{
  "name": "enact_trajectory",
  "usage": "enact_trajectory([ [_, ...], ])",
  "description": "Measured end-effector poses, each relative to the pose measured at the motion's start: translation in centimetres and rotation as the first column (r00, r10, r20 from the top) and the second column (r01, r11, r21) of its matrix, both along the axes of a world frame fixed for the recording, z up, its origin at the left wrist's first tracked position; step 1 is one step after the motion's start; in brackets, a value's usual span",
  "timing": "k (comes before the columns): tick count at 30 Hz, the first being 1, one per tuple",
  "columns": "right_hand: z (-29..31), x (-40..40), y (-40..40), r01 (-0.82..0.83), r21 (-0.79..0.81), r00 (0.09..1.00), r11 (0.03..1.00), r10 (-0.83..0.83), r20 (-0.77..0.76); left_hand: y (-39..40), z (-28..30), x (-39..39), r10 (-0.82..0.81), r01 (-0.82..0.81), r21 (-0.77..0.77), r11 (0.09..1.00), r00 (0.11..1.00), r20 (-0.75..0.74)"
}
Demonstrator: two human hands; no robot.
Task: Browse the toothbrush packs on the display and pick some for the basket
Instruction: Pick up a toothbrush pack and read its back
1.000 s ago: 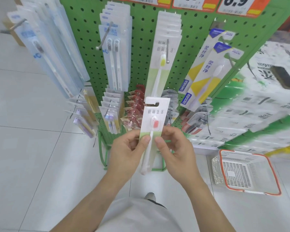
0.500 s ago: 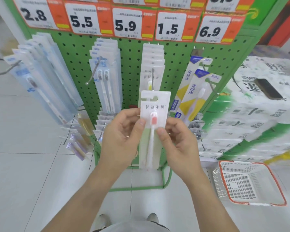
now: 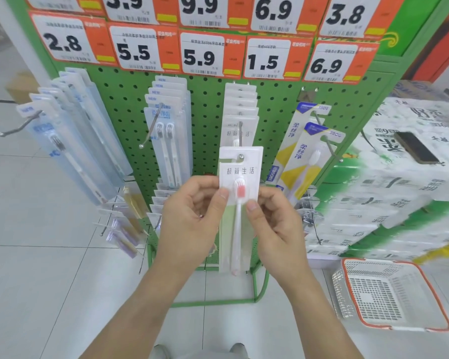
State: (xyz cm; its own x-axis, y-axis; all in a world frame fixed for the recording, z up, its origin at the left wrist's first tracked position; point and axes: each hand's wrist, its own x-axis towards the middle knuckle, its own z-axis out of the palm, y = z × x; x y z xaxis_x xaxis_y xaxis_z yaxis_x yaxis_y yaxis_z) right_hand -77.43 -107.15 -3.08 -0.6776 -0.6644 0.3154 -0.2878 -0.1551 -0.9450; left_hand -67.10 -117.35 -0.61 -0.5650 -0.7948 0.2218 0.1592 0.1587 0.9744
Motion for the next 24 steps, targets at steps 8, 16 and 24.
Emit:
enact_trajectory([
  [8, 0.6, -1.1, -1.0, 0.05, 0.162, 0.998, 0.985, -0.042, -0.053, 0.0, 2.1, -0.8, 0.055, -0.063, -0.115, 0.991, 0.996, -0.07],
  [16, 2.9, -2.9, -1.4, 0.076, 0.392, 0.953, 0.917, 0.049, -0.3, -2.1, 3.7, -2.7, 0.106, -0.119, -0.188, 0.975, 0.991, -0.08],
  [24, 8.6, -5.5, -3.6, 0.274, 0.047, 0.856, 0.961, -0.222, -0.468, -2.6, 4.0, -3.1, 0.113, -0.125, -0.23, 0.965, 0.992, -0.062],
])
